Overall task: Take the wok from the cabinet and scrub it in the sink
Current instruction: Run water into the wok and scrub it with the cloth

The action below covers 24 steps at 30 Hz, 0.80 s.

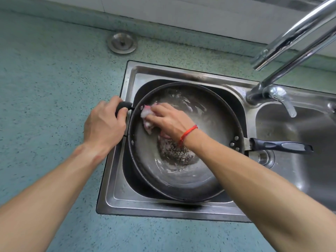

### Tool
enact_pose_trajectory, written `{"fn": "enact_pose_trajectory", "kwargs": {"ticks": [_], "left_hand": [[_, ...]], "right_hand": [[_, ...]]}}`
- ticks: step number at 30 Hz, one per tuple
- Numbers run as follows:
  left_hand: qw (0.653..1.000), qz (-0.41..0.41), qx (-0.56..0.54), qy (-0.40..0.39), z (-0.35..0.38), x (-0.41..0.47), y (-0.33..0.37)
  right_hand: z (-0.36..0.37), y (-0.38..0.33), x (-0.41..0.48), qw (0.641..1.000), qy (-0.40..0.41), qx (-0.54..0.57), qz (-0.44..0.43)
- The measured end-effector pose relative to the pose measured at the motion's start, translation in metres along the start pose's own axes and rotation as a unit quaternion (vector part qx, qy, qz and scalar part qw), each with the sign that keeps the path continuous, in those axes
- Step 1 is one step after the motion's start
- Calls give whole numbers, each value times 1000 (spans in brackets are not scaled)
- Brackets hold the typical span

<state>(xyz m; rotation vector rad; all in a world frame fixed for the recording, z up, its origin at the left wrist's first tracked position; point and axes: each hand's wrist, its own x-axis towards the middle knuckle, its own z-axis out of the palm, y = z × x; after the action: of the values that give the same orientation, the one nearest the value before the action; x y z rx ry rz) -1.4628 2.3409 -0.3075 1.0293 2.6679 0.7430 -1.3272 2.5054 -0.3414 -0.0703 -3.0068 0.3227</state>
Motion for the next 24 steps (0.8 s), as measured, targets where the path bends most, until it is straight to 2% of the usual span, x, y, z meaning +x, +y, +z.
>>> {"fn": "enact_pose_trajectory", "kwargs": {"ticks": [2,7,10,13,15,17,20,24], "left_hand": [[1000,-3,0,2,1,0,0],[1000,-4,-7,-3,0,0,0],[1000,-6,-11,-2,-1,0,0],[1000,-10,-17,-8,-2,0,2],[1000,-11,-16,-10,-3,0,2],[1000,-12,-16,-11,-3,0,3],[1000,-11,-15,-11,-3,0,3],[1000,-11,-8,-11,-3,0,5]], "right_hand": [[-10,14,5,999,-34,-41,1],[-28,48,2,989,-53,-136,38],[-36,57,-16,969,-81,-208,109],[-48,59,-30,955,-102,-235,151],[-56,56,-41,937,-152,-257,183],[-65,51,-55,903,-243,-272,227],[-73,34,-73,861,-333,-283,261],[-92,2,-82,836,-444,-200,254]]}}
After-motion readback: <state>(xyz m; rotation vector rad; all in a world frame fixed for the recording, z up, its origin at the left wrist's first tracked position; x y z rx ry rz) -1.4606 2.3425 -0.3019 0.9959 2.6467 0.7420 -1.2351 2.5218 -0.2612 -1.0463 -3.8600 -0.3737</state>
